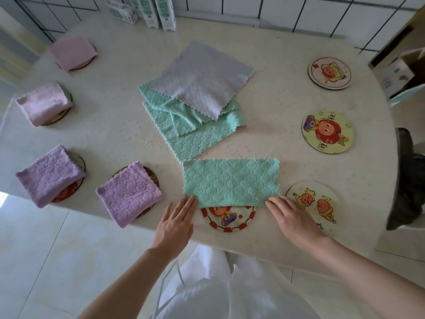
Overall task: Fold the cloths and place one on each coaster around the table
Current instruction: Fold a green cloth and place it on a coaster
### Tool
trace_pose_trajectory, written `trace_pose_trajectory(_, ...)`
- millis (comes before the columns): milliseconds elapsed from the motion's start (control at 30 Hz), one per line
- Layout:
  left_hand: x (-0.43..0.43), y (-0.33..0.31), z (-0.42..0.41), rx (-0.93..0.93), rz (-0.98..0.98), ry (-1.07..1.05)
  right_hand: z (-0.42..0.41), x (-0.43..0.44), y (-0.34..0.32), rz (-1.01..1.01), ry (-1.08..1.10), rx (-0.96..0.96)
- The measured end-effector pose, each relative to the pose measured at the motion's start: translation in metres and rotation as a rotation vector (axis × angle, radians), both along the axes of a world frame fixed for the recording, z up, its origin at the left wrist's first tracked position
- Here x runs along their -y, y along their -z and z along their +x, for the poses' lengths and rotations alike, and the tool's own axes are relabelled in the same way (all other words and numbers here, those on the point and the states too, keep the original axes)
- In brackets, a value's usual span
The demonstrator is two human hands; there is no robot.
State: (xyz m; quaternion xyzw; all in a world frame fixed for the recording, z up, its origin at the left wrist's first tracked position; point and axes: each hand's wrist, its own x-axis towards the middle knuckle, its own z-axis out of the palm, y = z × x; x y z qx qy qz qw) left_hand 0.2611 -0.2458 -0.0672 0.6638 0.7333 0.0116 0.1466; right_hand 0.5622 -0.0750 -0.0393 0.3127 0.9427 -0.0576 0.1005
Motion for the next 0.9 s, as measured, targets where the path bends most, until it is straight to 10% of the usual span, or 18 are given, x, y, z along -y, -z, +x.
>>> trace_pose_trajectory(467, -0.047, -0.007, -0.004, -0.181, 0.307, 0.073, -0.038, -0.018, -0.004, 0.069, 0.003, 0.109)
trace_pose_trajectory(900, -0.071, -0.047, -0.042, -0.253, 0.449, 0.072, -0.028, -0.017, -0.037, -0.063, -0.025, -0.231)
